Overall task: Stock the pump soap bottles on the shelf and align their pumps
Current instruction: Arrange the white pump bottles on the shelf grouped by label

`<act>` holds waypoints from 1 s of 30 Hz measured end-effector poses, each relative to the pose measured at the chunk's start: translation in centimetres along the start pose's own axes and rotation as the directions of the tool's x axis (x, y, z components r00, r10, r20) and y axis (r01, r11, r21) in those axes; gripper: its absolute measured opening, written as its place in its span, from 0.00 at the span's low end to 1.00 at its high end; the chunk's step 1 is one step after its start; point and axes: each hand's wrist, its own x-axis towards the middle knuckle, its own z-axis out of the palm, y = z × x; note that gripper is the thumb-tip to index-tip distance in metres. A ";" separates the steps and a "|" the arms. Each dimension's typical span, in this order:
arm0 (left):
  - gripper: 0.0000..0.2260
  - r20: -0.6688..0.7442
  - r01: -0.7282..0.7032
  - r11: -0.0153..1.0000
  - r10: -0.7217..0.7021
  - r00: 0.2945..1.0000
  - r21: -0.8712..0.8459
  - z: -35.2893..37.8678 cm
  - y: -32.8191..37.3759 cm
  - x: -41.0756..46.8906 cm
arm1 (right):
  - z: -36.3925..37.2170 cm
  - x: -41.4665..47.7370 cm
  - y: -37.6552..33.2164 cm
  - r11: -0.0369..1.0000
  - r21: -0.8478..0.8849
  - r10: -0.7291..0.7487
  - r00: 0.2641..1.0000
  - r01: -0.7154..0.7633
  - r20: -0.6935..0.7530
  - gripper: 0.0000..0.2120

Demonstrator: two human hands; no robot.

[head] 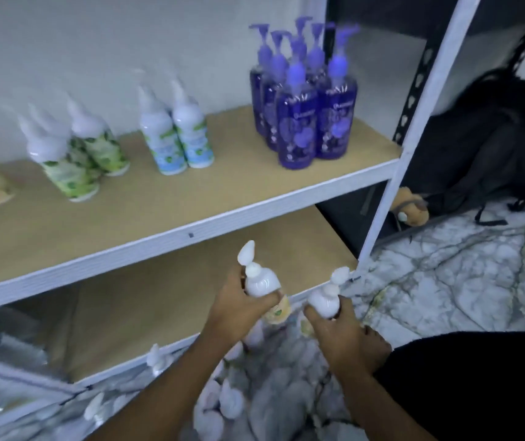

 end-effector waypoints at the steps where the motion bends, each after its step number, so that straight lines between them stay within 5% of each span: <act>1: 0.33 -0.033 0.003 1.000 -0.004 0.999 -0.023 -1.8 0.9 -1.1 | 0.3 -0.4 -1.1 0.999 0.042 -0.027 1.000 0.028 -0.015 0.14; 7: 0.15 -0.279 -0.050 0.969 -0.021 0.960 -0.243 -11.7 6.3 -8.7 | 2.5 -5.2 -13.2 0.955 0.241 -0.206 0.971 0.174 0.117 0.13; 17: 0.27 -0.318 -0.127 0.811 -0.076 0.945 -0.571 -20.9 8.8 -12.6 | 9.8 -8.2 -24.8 0.847 0.513 -0.400 0.802 0.139 0.443 0.10; 25: 0.29 -0.301 -0.008 0.775 -0.236 0.924 -0.632 -25.1 6.5 -8.5 | 16.8 -5.9 -26.3 0.873 0.480 -0.251 0.764 -0.086 0.594 0.33; 30: 0.24 -0.315 -0.030 0.810 -0.192 0.930 -0.585 -27.0 5.0 -7.6 | 18.8 -4.6 -27.0 0.828 0.510 -0.206 0.721 -0.232 0.662 0.29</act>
